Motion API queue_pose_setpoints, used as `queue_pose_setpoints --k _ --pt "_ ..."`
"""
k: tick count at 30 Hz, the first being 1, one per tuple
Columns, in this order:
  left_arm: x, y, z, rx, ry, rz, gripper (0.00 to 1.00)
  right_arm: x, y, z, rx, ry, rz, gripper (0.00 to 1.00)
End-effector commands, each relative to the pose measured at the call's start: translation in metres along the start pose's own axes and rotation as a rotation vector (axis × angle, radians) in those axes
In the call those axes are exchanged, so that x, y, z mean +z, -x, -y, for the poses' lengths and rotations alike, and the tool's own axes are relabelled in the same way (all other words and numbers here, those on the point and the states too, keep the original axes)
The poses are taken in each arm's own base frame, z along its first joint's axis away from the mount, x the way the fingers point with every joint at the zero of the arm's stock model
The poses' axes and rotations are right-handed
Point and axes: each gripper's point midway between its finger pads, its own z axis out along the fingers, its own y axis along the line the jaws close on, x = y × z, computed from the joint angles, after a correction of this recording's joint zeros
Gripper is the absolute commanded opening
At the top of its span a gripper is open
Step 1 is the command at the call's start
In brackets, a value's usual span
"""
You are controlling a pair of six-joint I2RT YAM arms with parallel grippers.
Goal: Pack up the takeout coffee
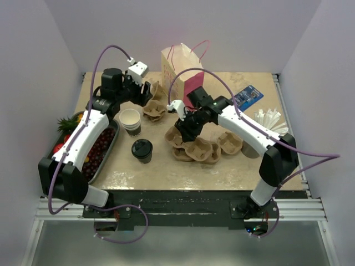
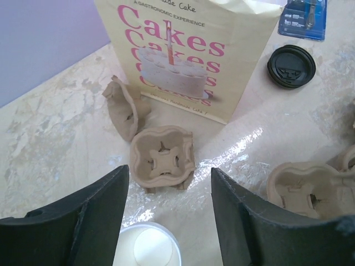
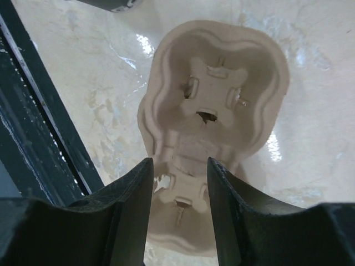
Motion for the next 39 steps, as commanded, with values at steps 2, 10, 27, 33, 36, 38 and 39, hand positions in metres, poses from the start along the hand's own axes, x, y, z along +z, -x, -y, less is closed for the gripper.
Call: queue_pose_setpoints --k 2,10,27,33,36,38,39 --pt "-0.02 0.003 -0.014 -0.016 0.072 0.025 0.66 0.014 -0.014 0.01 0.121 -0.045 -0.052 0.46" --pt "-0.027 -0.005 -0.025 -0.06 0.088 0.035 0.66 0.026 -0.029 0.009 0.15 -0.037 -0.103 0.48" --pt "0.0 0.032 -0.049 -0.075 0.112 0.095 0.68 0.041 -0.035 0.007 0.115 -0.033 -0.148 0.24" --pt "0.035 0.104 -0.071 -0.073 0.091 0.242 0.7 -0.004 -0.01 0.007 -0.008 -0.082 -0.079 0.11" --pt "0.054 0.132 -0.08 -0.086 0.081 0.334 0.71 -0.027 -0.006 0.001 -0.042 -0.096 -0.063 0.09" --pt "0.059 0.158 -0.086 -0.079 0.076 0.428 0.72 -0.042 -0.004 0.002 -0.066 -0.129 -0.044 0.09" --pt "0.078 0.15 -0.09 -0.096 0.063 0.418 0.72 -0.046 -0.004 0.002 -0.075 -0.137 -0.039 0.08"
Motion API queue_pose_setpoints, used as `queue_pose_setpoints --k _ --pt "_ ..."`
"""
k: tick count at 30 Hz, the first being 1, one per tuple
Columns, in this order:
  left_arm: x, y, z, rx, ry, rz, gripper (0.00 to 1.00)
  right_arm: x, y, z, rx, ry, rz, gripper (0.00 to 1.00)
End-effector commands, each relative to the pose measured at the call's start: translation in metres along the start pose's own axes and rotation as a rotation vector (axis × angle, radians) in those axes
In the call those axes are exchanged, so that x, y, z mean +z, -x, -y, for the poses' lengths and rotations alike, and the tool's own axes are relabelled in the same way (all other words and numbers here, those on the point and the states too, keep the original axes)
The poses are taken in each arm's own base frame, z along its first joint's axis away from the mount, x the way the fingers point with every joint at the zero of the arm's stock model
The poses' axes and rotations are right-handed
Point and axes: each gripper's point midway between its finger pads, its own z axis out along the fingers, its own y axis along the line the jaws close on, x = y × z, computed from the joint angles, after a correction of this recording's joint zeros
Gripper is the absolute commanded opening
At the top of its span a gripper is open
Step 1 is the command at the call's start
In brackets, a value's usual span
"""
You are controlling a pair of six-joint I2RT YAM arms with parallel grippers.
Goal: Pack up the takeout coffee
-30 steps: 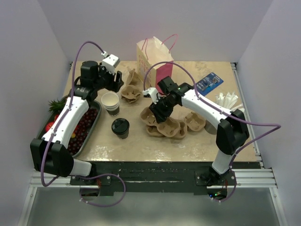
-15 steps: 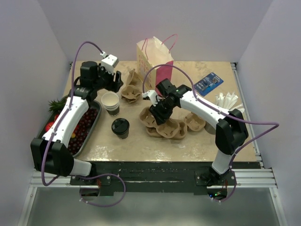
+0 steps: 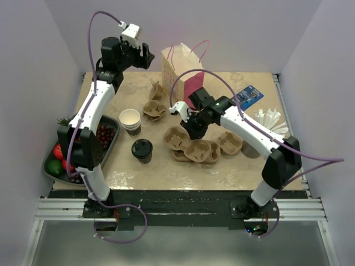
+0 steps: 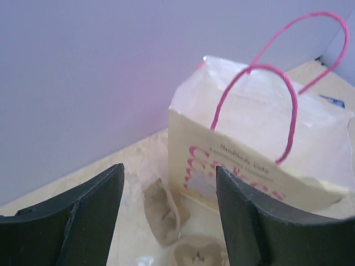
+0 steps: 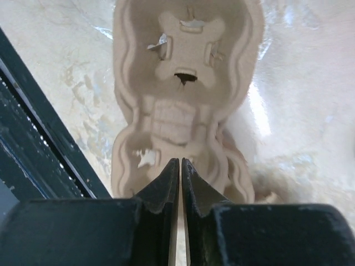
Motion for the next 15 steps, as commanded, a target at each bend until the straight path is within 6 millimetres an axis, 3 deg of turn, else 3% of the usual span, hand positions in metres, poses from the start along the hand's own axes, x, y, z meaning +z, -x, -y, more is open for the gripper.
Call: queue_pose_setpoints --k 1,2,3,4,7,9,11,14,15 --pt "0.036 0.042 -0.006 -0.044 -0.043 0.183 0.72 -0.053 0.012 -0.001 -0.096 -0.078 0.084 0.08" --pt "0.04 0.059 -0.005 -0.063 -0.058 0.216 0.72 -0.058 0.014 -0.002 -0.114 -0.089 0.103 0.1" --pt "0.056 0.044 -0.007 -0.088 -0.066 0.188 0.72 -0.057 0.012 -0.003 -0.113 -0.085 0.1 0.14" --pt "0.057 0.055 -0.007 -0.099 -0.069 0.201 0.71 -0.055 0.012 -0.004 -0.101 -0.073 0.099 0.21" --pt "0.061 0.049 -0.011 -0.142 -0.039 0.198 0.72 -0.051 0.02 0.006 -0.07 -0.12 0.122 0.44" --pt "0.052 0.055 -0.011 -0.115 -0.018 0.204 0.73 -0.047 0.03 0.011 -0.063 -0.14 0.156 0.55" --pt "0.048 0.043 -0.019 -0.122 0.03 0.158 0.73 -0.037 0.033 0.009 0.011 -0.131 0.177 0.67" --pt "0.034 0.035 -0.024 -0.134 0.076 0.12 0.73 -0.022 0.033 0.001 0.057 -0.101 0.161 0.73" --pt "0.026 0.042 -0.021 -0.127 0.074 0.131 0.74 -0.018 0.032 0.0 0.05 -0.105 0.147 0.71"
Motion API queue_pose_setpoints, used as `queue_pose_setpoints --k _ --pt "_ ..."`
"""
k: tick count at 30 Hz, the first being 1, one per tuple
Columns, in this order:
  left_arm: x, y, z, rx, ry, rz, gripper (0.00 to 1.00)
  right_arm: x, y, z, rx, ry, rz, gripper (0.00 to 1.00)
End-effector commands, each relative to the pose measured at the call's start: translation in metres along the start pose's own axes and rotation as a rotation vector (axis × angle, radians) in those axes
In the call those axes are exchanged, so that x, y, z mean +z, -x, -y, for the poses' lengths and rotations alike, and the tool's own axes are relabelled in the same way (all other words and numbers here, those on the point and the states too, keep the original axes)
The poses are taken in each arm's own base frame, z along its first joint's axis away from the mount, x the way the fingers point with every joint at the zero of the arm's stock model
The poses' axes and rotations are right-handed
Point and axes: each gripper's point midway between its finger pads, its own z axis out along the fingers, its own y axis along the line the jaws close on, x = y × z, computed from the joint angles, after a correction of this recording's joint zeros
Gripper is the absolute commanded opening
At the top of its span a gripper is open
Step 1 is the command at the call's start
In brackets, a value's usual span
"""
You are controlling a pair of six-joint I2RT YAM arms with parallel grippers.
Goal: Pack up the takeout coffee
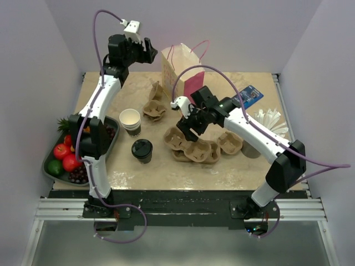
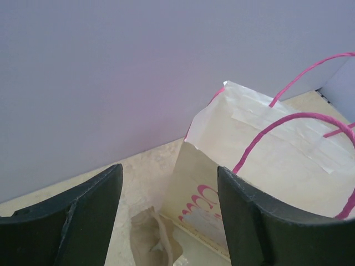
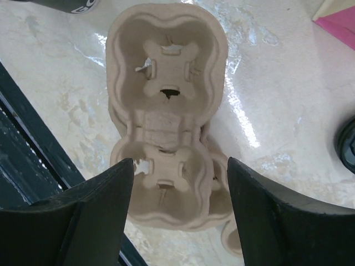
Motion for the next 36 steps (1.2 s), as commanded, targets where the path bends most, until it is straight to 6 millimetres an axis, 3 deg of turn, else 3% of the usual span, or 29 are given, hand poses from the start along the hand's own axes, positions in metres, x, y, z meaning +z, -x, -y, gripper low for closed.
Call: queue_pose_setpoints --k 1,3,10,19,26,31,36 --pt "-0.038 0.039 0.004 0.016 0.046 0.056 0.74 0.017 0.008 -0.008 0.039 -0.006 0.012 0.7" --pt "-0.048 0.049 0.009 0.032 0.04 0.08 0.74 0.026 0.002 -0.012 0.035 0.005 -0.017 0.69" --pt "-0.058 0.042 0.015 0.017 0.029 0.075 0.75 0.058 -0.008 -0.018 0.003 -0.012 -0.111 0.63" --pt "-0.058 0.037 0.008 0.002 0.021 0.065 0.75 0.067 -0.014 -0.023 -0.022 -0.004 -0.165 0.56" --pt "-0.048 0.043 0.009 0.001 -0.009 0.093 0.75 0.068 -0.029 -0.019 -0.044 -0.025 -0.21 0.43" --pt "-0.043 0.045 0.011 -0.012 -0.024 0.096 0.75 0.065 -0.021 -0.013 -0.045 -0.057 -0.19 0.55" --pt "-0.045 0.044 0.016 -0.019 -0.047 0.089 0.75 0.054 0.009 -0.015 -0.027 -0.048 -0.104 0.58"
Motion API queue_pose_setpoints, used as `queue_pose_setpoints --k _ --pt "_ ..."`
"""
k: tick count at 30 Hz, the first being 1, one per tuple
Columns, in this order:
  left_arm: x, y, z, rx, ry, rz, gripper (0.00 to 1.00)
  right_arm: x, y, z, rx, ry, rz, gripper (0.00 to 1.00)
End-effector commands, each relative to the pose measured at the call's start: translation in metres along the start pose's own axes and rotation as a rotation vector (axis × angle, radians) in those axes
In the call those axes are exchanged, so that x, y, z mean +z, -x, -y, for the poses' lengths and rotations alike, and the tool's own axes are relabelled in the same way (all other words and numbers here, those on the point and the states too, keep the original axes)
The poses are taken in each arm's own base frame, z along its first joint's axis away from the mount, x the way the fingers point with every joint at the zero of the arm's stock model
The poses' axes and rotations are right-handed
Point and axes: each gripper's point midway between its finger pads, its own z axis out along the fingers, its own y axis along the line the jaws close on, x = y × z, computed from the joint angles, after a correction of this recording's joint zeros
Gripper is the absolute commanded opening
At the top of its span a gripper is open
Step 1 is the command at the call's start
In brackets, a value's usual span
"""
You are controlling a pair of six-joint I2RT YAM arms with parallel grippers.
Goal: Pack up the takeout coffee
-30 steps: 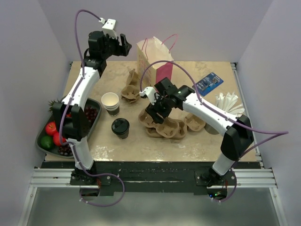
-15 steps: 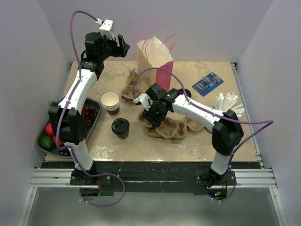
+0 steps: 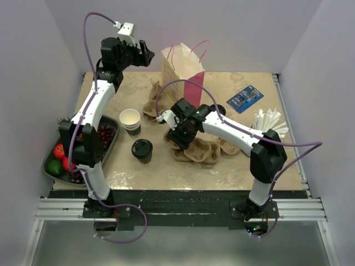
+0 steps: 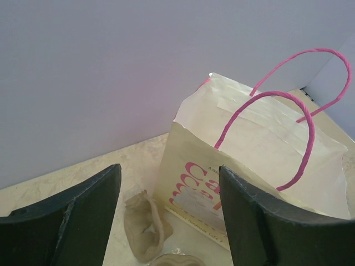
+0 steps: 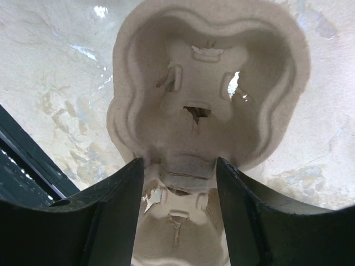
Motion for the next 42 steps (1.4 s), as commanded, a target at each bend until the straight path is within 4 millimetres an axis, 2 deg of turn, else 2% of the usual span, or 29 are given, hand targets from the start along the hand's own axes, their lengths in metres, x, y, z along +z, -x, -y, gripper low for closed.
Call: queue_pose_setpoints --k 1,7,18,20,24,32,35,36,38,39,40,42 --pt "-0.005 0.033 0.011 0.002 -0.051 0.081 0.75 -0.023 0.032 0.008 0.004 -0.036 0.096 0.58" --pt "-0.007 0.027 0.018 -0.014 -0.085 0.065 0.75 -0.018 0.029 0.006 -0.005 -0.026 0.079 0.59" --pt "-0.007 0.025 0.019 -0.018 -0.093 0.063 0.75 -0.008 0.005 0.013 -0.04 -0.06 0.003 0.49" --pt "-0.007 0.025 0.019 -0.02 -0.094 0.062 0.75 -0.006 0.0 0.012 -0.039 -0.057 -0.012 0.49" --pt "-0.008 0.022 0.018 -0.019 -0.091 0.054 0.75 -0.003 -0.001 0.012 -0.029 -0.054 -0.012 0.58" --pt "-0.007 0.018 0.017 -0.015 -0.09 0.047 0.75 0.008 -0.006 0.008 -0.031 -0.03 -0.039 0.56" --pt "-0.005 0.02 0.016 -0.007 -0.083 0.053 0.75 0.01 -0.009 0.006 -0.04 -0.015 -0.049 0.47" --pt "-0.004 0.019 0.014 -0.008 -0.076 0.052 0.75 0.01 -0.011 0.005 -0.04 -0.013 -0.055 0.4" --pt "-0.002 0.025 0.013 -0.004 -0.073 0.067 0.75 0.006 -0.009 0.005 -0.049 -0.015 -0.046 0.34" --pt "0.002 0.023 0.01 -0.004 -0.067 0.064 0.75 0.002 -0.009 0.006 -0.047 -0.019 -0.046 0.28" --pt "0.003 0.033 0.011 0.003 -0.067 0.084 0.75 -0.003 -0.003 0.008 -0.054 -0.026 -0.029 0.26" --pt "0.009 0.035 0.007 0.018 -0.061 0.096 0.75 -0.018 0.003 0.011 -0.063 -0.045 -0.001 0.24"
